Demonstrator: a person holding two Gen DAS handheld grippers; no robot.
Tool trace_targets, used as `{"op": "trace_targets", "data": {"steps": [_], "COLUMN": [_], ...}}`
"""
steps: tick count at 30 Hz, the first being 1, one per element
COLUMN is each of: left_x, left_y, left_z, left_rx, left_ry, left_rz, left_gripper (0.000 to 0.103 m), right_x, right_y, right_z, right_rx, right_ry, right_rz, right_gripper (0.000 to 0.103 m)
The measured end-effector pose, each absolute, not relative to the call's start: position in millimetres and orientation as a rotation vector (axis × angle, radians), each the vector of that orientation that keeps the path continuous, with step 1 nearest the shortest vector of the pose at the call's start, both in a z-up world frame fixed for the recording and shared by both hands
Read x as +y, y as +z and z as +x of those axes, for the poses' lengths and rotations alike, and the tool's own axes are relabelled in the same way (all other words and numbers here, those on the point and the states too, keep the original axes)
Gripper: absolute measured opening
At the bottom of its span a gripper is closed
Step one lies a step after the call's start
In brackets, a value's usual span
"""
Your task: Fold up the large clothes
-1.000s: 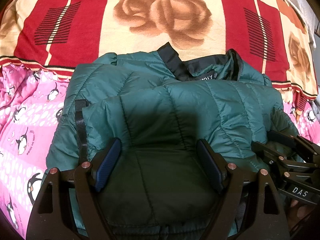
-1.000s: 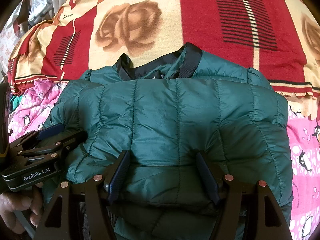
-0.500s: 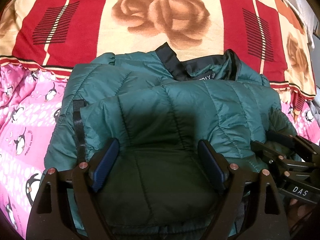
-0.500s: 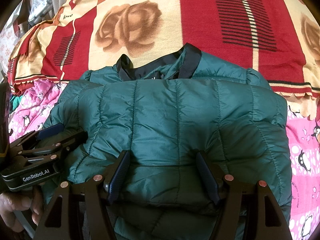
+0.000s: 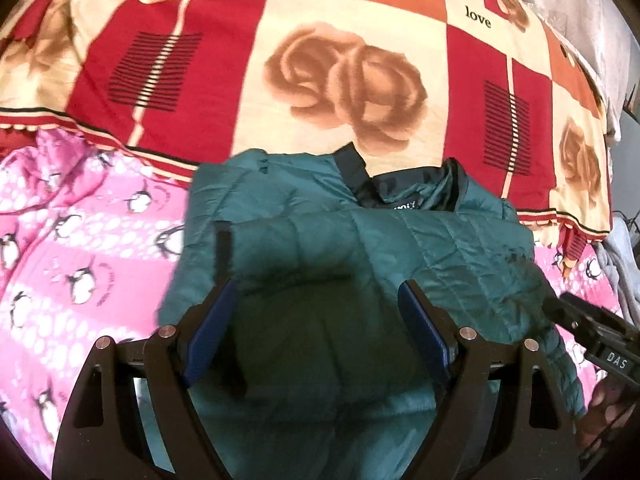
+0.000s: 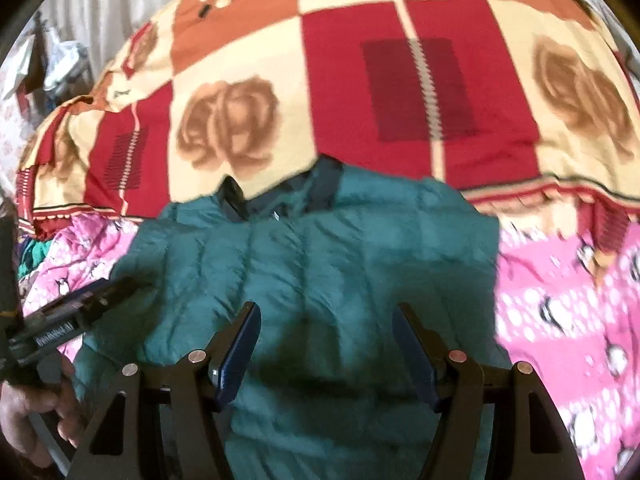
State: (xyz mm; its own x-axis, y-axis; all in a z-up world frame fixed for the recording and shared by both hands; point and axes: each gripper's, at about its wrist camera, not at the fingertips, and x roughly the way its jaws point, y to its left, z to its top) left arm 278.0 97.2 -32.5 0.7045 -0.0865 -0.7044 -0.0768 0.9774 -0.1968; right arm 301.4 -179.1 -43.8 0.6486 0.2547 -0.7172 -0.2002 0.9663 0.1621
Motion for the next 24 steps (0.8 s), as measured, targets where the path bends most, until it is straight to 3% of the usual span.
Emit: {"op": "trace_targets", "data": {"steps": [10,19,24], "left_x": [106.6,113.5,113.9], "left_y": [-53.5,-82.2,-86.9], "left_z": [203.8,128.7,93.6], "left_rx": [0.907,0.935,0.871], "left_ry": [0.021,0.051,0.064], "left_rz": [-0.133,-0.022,-0.059], "left_gripper": [0.083,0.083,0.084], "right_x": [-211.7,-263.8,-272.7], "right_y": [-74.2,-87.1,-92.2], "right_z": [235.2,160.0,107.0], "right_rx": [1.027,1.005,0.871], "right_ry": [0.253,0.230,0.256], "right_rz": [0.067,0.148,0.150], "right_gripper": [0.066,0.066,0.066]}}
